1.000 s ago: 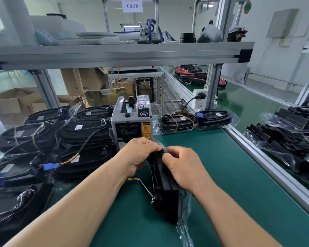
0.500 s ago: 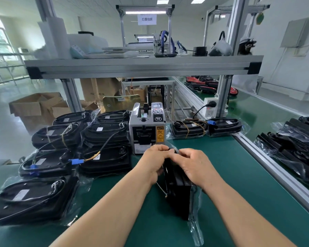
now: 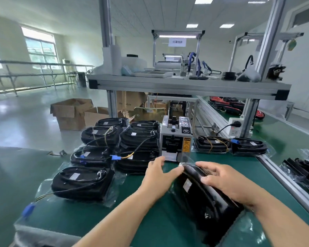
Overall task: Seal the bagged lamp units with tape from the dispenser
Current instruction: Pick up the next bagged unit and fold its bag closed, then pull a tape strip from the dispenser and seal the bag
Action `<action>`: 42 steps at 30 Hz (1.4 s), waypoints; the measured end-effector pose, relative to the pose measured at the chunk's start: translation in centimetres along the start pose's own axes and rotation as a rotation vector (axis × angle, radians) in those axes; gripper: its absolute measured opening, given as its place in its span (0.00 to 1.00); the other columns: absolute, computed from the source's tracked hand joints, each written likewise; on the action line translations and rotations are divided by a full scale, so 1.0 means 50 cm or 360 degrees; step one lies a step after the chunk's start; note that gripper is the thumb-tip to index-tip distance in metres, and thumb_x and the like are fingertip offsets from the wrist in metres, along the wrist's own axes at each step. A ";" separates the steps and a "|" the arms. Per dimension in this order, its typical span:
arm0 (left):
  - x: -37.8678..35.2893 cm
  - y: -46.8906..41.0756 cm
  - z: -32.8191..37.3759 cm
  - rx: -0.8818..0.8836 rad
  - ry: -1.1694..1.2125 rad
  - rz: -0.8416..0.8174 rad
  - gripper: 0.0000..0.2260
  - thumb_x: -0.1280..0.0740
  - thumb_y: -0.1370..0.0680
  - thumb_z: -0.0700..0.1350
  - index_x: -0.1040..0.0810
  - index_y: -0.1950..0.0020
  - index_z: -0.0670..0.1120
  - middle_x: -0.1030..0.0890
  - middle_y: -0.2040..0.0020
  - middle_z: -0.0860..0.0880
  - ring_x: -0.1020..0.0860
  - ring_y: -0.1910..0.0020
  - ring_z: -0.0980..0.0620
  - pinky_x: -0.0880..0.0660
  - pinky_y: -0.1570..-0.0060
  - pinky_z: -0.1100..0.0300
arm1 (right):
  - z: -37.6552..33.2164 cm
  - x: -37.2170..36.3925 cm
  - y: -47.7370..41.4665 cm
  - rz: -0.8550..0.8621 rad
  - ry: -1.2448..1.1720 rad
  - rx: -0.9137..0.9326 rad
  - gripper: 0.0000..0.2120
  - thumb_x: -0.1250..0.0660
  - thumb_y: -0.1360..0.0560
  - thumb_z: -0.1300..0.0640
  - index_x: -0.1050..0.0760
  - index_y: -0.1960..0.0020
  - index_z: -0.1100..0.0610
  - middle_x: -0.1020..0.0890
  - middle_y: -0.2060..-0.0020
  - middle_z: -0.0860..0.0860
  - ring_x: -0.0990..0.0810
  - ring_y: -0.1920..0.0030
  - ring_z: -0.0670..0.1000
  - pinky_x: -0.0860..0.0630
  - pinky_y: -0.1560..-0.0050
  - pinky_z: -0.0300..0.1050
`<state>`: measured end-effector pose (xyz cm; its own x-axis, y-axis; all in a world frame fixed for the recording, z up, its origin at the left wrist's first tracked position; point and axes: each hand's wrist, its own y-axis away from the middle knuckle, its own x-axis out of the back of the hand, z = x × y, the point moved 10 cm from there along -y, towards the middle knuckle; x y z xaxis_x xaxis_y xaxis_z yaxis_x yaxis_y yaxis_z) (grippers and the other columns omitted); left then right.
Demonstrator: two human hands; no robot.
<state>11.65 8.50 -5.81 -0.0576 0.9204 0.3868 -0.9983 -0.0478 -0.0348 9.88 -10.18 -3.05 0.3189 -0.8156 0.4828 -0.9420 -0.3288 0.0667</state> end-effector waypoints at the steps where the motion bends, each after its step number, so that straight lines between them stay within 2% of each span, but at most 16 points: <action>1: 0.012 0.016 -0.007 0.0021 0.0023 -0.0070 0.38 0.29 0.30 0.66 0.35 0.25 0.53 0.28 0.34 0.55 0.27 0.38 0.56 0.29 0.39 0.60 | -0.006 -0.013 0.009 -0.0121 -0.0195 0.0028 0.23 0.31 0.26 0.57 0.25 0.32 0.43 0.15 0.44 0.42 0.15 0.45 0.48 0.22 0.44 0.42; 3: 0.013 0.053 -0.010 0.0044 0.0269 -0.0338 0.38 0.30 0.32 0.68 0.30 0.27 0.50 0.22 0.36 0.52 0.23 0.37 0.52 0.28 0.34 0.55 | -0.026 -0.044 0.021 -0.0367 -0.0498 0.0088 0.24 0.31 0.27 0.57 0.24 0.32 0.45 0.17 0.39 0.50 0.17 0.40 0.57 0.21 0.41 0.50; 6: 0.023 0.093 0.011 -0.0044 0.0650 -0.0510 0.22 0.31 0.26 0.59 0.19 0.39 0.47 0.15 0.44 0.45 0.18 0.42 0.43 0.24 0.37 0.46 | -0.057 -0.079 0.021 -0.0542 -0.0659 0.0127 0.24 0.32 0.27 0.60 0.24 0.32 0.49 0.19 0.36 0.54 0.20 0.37 0.59 0.20 0.41 0.48; 10: 0.099 0.081 0.005 -0.0051 0.0545 -0.0063 0.12 0.30 0.23 0.55 0.15 0.50 0.47 0.14 0.53 0.44 0.16 0.51 0.45 0.21 0.44 0.42 | -0.080 -0.092 -0.006 -0.0481 -0.0452 0.0081 0.17 0.33 0.21 0.60 0.22 0.35 0.47 0.16 0.41 0.54 0.17 0.41 0.60 0.21 0.41 0.54; 14: 0.228 0.037 -0.040 0.0132 0.0492 0.0372 0.14 0.28 0.25 0.57 0.14 0.58 0.46 0.13 0.58 0.45 0.15 0.55 0.45 0.20 0.49 0.46 | -0.112 -0.048 -0.057 -0.0003 -0.0322 0.0156 0.13 0.33 0.21 0.52 0.20 0.38 0.45 0.16 0.42 0.45 0.19 0.40 0.45 0.24 0.36 0.47; 17: 0.341 -0.015 -0.082 0.0320 0.0688 0.0602 0.18 0.28 0.25 0.57 0.15 0.56 0.41 0.14 0.62 0.45 0.15 0.59 0.43 0.17 0.53 0.47 | -0.119 -0.093 -0.102 0.0097 -0.0578 0.0051 0.34 0.30 0.31 0.40 0.33 0.27 0.49 0.19 0.45 0.43 0.19 0.42 0.45 0.18 0.52 0.46; 20: 0.424 -0.074 -0.099 0.0399 0.0747 0.0696 0.19 0.28 0.27 0.60 0.18 0.55 0.43 0.16 0.68 0.47 0.16 0.70 0.47 0.18 0.68 0.53 | -0.154 -0.191 -0.163 0.0002 -0.0751 0.0045 0.38 0.24 0.32 0.46 0.37 0.26 0.47 0.20 0.47 0.46 0.15 0.52 0.49 0.17 0.60 0.46; 24: 0.490 -0.154 -0.109 0.0424 0.0712 0.0765 0.22 0.28 0.28 0.64 0.18 0.55 0.43 0.14 0.59 0.44 0.15 0.60 0.42 0.17 0.53 0.45 | -0.185 -0.217 -0.274 0.0254 -0.0856 0.0070 0.32 0.26 0.25 0.58 0.35 0.26 0.50 0.23 0.48 0.48 0.17 0.56 0.47 0.18 0.61 0.40; 27: 0.508 -0.229 -0.100 0.0299 0.0689 0.0713 0.12 0.29 0.22 0.53 0.17 0.51 0.45 0.14 0.56 0.43 0.15 0.58 0.44 0.17 0.50 0.47 | -0.189 -0.208 -0.352 0.0334 -0.0960 -0.0014 0.23 0.30 0.22 0.57 0.30 0.29 0.54 0.22 0.50 0.46 0.19 0.57 0.46 0.19 0.64 0.39; 29: 0.507 -0.280 -0.091 0.0209 0.0621 0.0686 0.05 0.30 0.21 0.45 0.17 0.52 0.46 0.14 0.55 0.43 0.16 0.59 0.45 0.18 0.51 0.48 | -0.191 -0.183 -0.397 0.0439 -0.0879 -0.0015 0.18 0.33 0.21 0.58 0.29 0.32 0.52 0.23 0.52 0.44 0.21 0.56 0.46 0.17 0.58 0.43; 32: 0.497 -0.342 -0.091 0.0153 0.0592 0.0706 0.02 0.31 0.22 0.41 0.18 0.53 0.46 0.14 0.56 0.44 0.16 0.59 0.46 0.18 0.52 0.50 | -0.204 -0.142 -0.450 0.0610 -0.0610 0.0040 0.23 0.36 0.20 0.59 0.31 0.26 0.55 0.21 0.50 0.46 0.19 0.51 0.52 0.19 0.44 0.58; 34: 0.501 -0.365 -0.093 0.0151 0.0523 0.0784 0.03 0.30 0.22 0.43 0.18 0.54 0.47 0.14 0.58 0.43 0.17 0.63 0.46 0.18 0.57 0.51 | -0.221 -0.137 -0.477 0.0623 -0.0413 0.0075 0.24 0.37 0.20 0.58 0.32 0.25 0.57 0.20 0.43 0.50 0.20 0.42 0.57 0.21 0.39 0.58; 36: 0.516 -0.379 -0.100 0.0167 0.0414 0.0874 0.05 0.31 0.21 0.46 0.17 0.56 0.48 0.15 0.60 0.42 0.19 0.66 0.46 0.18 0.56 0.48 | -0.234 -0.148 -0.504 0.0590 -0.0198 0.0111 0.23 0.36 0.21 0.59 0.31 0.26 0.58 0.22 0.36 0.54 0.20 0.43 0.55 0.22 0.39 0.53; 38: 0.534 -0.386 -0.104 0.0160 0.0330 0.0930 0.07 0.32 0.20 0.48 0.16 0.55 0.47 0.16 0.61 0.45 0.21 0.66 0.45 0.19 0.55 0.48 | -0.238 -0.161 -0.527 0.0554 -0.0112 0.0123 0.25 0.38 0.22 0.64 0.32 0.25 0.57 0.24 0.32 0.56 0.20 0.55 0.48 0.20 0.52 0.39; 40: 0.549 -0.391 -0.102 0.0113 0.0207 0.0955 0.07 0.32 0.20 0.50 0.16 0.51 0.49 0.16 0.59 0.48 0.18 0.63 0.44 0.19 0.53 0.47 | -0.234 -0.175 -0.548 0.0497 -0.0066 0.0126 0.28 0.40 0.22 0.67 0.36 0.23 0.55 0.27 0.29 0.55 0.25 0.63 0.41 0.27 0.71 0.28; 42: 0.555 -0.394 -0.095 0.0063 0.0080 0.0949 0.06 0.33 0.20 0.52 0.17 0.49 0.53 0.16 0.57 0.50 0.19 0.60 0.45 0.19 0.52 0.49 | -0.230 -0.186 -0.554 0.0434 0.0037 0.0102 0.31 0.41 0.23 0.67 0.40 0.21 0.53 0.27 0.29 0.57 0.22 0.61 0.47 0.30 0.73 0.31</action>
<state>29.79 36.81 1.23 -0.6082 0.7474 0.2672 -0.7937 -0.5753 -0.1976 31.82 12.01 0.64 0.0512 -0.8672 0.4953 -0.9840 -0.1285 -0.1233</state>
